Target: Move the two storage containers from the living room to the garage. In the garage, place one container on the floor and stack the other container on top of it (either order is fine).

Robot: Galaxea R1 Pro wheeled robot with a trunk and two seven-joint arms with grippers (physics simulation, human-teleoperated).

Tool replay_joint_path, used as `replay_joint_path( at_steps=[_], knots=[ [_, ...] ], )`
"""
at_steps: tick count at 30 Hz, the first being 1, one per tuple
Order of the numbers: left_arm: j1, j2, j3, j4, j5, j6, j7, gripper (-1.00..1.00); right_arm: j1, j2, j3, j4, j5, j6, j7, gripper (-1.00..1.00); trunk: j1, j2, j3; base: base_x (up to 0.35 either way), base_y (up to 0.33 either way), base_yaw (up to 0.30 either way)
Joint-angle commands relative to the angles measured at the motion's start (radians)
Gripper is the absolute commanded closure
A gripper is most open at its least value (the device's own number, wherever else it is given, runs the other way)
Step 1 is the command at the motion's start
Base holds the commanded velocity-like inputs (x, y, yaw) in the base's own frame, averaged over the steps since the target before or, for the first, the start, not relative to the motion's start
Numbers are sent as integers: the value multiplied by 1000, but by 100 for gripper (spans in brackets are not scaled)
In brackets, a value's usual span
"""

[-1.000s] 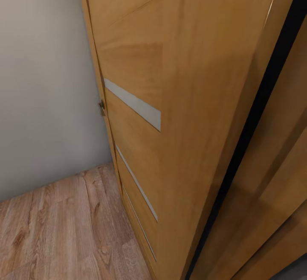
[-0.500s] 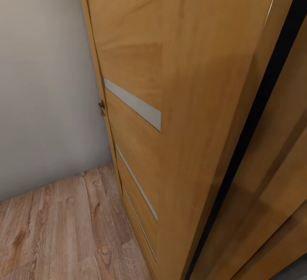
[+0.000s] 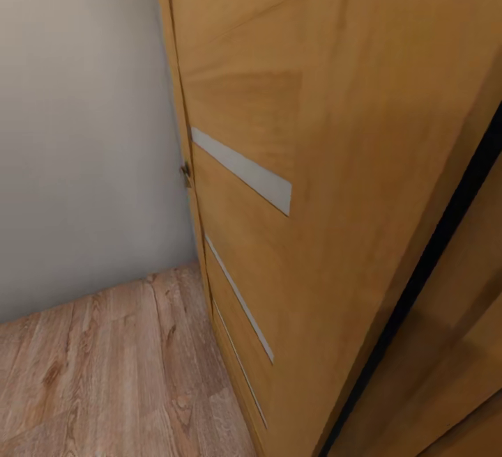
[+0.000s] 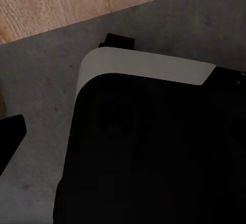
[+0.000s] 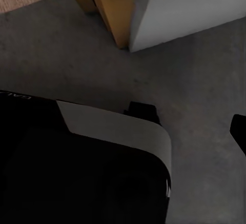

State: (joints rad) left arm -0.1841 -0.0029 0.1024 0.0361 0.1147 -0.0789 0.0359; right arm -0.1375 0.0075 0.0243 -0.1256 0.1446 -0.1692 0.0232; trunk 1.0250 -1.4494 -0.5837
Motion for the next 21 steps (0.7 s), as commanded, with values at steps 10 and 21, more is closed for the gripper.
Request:
replay_joint_path(
  at_steps=[10,21],
  knots=[
    [-1,0,7,4,3,-7,1,-100,-1,1,2,1,9,-4,0,-100,0,0,-1,0,0,60],
    [-1,0,7,4,3,-7,1,-100,-1,2,2,1,10,-4,0,-100,0,0,-1,0,0,278]
  ],
)
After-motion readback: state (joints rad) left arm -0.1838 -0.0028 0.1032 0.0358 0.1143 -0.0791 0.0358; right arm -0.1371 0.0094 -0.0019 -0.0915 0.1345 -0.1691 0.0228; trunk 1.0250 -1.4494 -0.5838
